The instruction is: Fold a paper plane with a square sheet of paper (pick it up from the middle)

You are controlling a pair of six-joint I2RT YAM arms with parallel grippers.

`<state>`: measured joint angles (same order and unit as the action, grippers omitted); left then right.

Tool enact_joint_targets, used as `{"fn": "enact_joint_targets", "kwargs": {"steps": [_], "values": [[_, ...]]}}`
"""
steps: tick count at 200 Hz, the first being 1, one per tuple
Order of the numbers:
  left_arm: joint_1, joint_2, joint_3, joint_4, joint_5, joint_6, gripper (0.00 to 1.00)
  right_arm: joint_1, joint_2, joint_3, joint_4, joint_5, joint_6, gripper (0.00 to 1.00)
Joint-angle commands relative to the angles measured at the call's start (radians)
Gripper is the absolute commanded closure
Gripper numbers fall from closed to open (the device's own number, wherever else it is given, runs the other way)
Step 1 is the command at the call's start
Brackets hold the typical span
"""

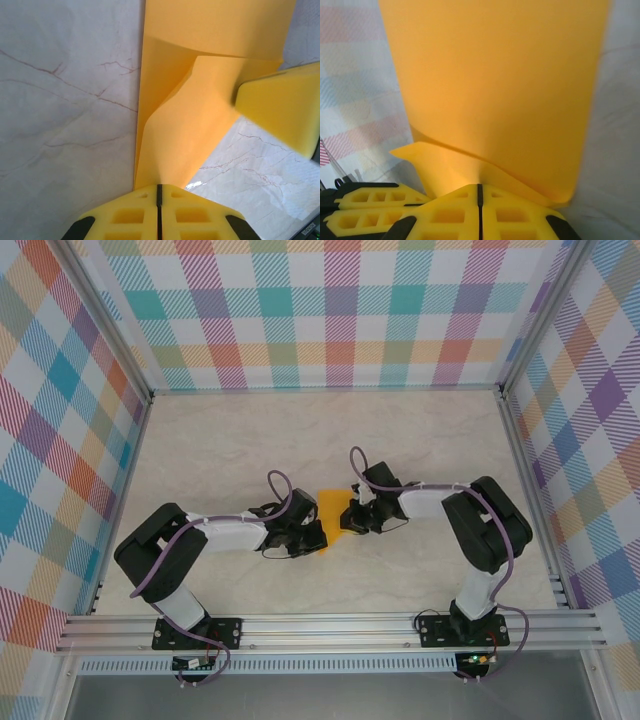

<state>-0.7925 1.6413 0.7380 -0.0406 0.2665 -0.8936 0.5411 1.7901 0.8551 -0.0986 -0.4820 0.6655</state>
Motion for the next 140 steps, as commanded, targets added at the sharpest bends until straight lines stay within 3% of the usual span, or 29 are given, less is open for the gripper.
{"fn": "enact_joint_targets", "kwargs": {"steps": [1, 73, 111, 140], "values": [[-0.012, 0.043, -0.023, -0.151, -0.079, 0.015, 0.92, -0.068, 0.023, 0.009, -0.045, 0.151, -0.031, 0.93], [-0.013, 0.036, -0.024, -0.142, -0.076, 0.017, 0.92, -0.146, -0.040, 0.037, -0.092, 0.250, -0.032, 0.93], [-0.012, 0.037, -0.019, -0.133, -0.072, 0.018, 0.92, -0.122, -0.169, 0.001, -0.064, 0.168, -0.032, 0.92], [-0.013, 0.044, -0.010, -0.133, -0.069, 0.022, 0.92, -0.051, -0.174, -0.004, -0.055, 0.095, -0.015, 0.92]]}}
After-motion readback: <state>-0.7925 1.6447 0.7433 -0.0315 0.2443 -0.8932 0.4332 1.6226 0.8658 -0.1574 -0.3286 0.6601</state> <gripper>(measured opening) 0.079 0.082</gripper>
